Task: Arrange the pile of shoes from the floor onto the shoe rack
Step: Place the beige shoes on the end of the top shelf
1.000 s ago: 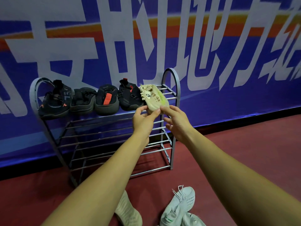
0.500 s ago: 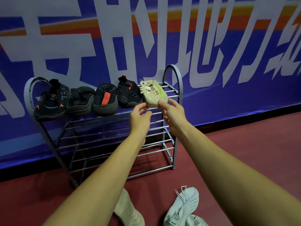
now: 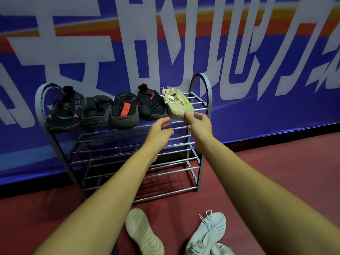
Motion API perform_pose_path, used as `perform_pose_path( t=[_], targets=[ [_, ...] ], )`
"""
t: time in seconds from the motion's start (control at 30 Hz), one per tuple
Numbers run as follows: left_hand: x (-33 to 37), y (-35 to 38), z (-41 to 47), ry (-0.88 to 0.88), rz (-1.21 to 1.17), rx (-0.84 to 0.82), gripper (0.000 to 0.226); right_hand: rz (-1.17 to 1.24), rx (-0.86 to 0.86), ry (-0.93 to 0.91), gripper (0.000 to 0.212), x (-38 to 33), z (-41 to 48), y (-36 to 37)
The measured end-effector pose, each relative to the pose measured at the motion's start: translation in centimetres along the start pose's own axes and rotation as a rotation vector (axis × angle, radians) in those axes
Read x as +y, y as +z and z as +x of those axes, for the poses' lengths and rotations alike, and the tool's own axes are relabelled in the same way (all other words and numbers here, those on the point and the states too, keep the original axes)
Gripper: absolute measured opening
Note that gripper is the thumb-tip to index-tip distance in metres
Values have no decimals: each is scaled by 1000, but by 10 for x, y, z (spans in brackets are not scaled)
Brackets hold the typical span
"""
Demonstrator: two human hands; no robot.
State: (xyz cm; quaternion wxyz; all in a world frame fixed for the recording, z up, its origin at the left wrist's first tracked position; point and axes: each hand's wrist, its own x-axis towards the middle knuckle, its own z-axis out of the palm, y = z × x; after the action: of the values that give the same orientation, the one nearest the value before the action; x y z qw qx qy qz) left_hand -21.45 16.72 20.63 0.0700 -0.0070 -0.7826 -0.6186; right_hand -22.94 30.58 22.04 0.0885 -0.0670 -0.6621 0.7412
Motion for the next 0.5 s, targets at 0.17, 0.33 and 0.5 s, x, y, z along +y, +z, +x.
perform_pose_path(
  t=[0.17, 0.33, 0.5],
  targets=[
    [-15, -17, -13, -46, 93, 20, 42, -236, -81, 9, 59, 15, -14, -10],
    [-41, -43, -38, -59, 360, -17, 40, -567, -216, -17, 56, 42, -39, -7],
    [-77, -63, -67, -127, 563, -117, 42, -826, -350, 0, 53, 92, -64, 4]
  ],
)
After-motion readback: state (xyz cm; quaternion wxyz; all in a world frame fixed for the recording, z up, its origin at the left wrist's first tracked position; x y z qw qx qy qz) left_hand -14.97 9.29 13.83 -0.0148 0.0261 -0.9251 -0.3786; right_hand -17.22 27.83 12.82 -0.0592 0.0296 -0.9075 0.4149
